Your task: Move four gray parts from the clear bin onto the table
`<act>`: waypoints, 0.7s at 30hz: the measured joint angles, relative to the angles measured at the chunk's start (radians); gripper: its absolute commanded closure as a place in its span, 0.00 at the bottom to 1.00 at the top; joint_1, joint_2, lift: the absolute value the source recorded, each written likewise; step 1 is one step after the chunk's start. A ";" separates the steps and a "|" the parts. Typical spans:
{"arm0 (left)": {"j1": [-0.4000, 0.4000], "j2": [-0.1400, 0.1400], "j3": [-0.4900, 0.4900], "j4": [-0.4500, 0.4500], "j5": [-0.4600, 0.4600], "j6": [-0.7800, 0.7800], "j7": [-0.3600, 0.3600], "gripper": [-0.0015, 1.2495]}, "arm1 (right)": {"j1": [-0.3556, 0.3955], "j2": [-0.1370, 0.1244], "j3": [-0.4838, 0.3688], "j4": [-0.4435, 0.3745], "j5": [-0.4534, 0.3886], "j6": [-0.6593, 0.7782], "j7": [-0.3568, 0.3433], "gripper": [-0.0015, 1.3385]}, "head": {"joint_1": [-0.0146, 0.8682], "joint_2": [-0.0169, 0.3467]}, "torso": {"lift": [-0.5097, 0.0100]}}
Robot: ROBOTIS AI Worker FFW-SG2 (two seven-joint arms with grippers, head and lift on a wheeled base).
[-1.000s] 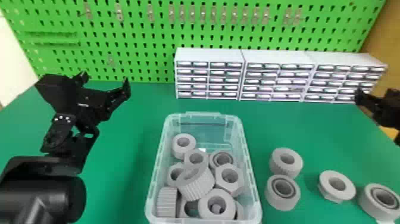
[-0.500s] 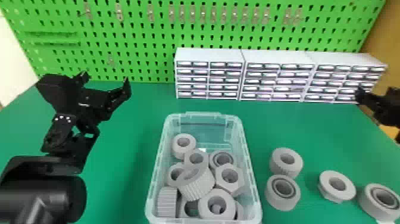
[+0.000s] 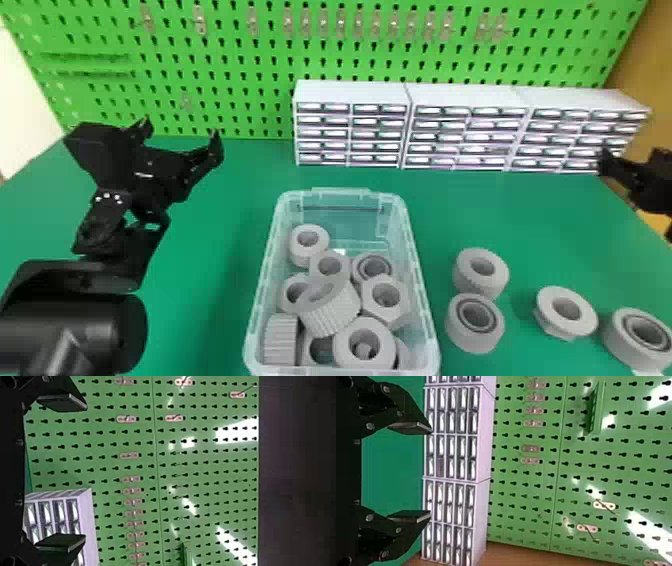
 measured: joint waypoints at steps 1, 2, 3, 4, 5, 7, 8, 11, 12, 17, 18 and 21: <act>0.000 0.000 0.000 0.000 0.000 0.001 0.000 0.10 | 0.000 -0.001 0.001 0.000 0.000 0.000 0.000 0.38 | 0.78 0.14 | 0.89; 0.000 0.000 0.001 0.000 0.000 0.001 0.000 0.10 | 0.000 -0.001 0.002 0.000 0.000 0.000 0.000 0.38 | 0.78 0.14 | 0.89; 0.000 0.000 0.001 0.000 0.000 0.002 0.000 0.10 | 0.000 -0.001 0.003 0.000 0.000 0.000 0.000 0.38 | 0.78 0.14 | 0.89; -0.001 0.000 0.001 0.000 0.000 0.002 0.000 0.10 | 0.000 -0.001 0.004 0.000 0.000 0.000 0.000 0.38 | 0.78 0.14 | 0.89; -0.003 0.000 0.000 0.000 0.000 0.002 0.000 0.10 | -0.001 -0.001 0.004 0.000 0.000 0.000 0.000 0.38 | 0.78 0.14 | 0.89; -0.006 0.000 0.000 0.000 0.000 0.002 0.000 0.10 | -0.001 -0.001 0.005 0.000 0.000 0.000 0.000 0.38 | 0.78 0.14 | 0.89; -0.007 0.000 0.000 0.000 0.000 0.002 0.000 0.10 | -0.002 -0.001 0.005 0.000 0.000 0.000 0.000 0.38 | 0.78 0.14 | 0.89; -0.008 0.000 -0.001 0.000 -0.001 0.002 0.000 0.10 | -0.004 -0.002 0.005 0.000 0.001 0.000 0.000 0.38 | 0.78 0.14 | 0.89; -0.008 0.000 -0.001 0.000 -0.001 0.002 0.000 0.10 | -0.005 -0.003 0.005 0.000 0.001 0.000 0.000 0.38 | 0.78 0.14 | 0.89; -0.005 0.000 0.006 0.000 -0.002 0.002 0.000 0.10 | -0.011 -0.010 0.009 0.000 0.000 0.004 0.000 0.38 | 0.78 0.14 | 0.89; -0.005 0.000 0.007 0.000 -0.002 0.002 0.000 0.10 | -0.011 -0.011 0.010 0.000 0.000 0.004 0.000 0.38 | 0.78 0.14 | 0.89; -0.005 -0.001 0.008 0.000 -0.002 0.002 0.000 0.10 | -0.012 -0.013 0.014 0.000 -0.001 0.006 0.000 0.38 | 0.78 0.14 | 0.89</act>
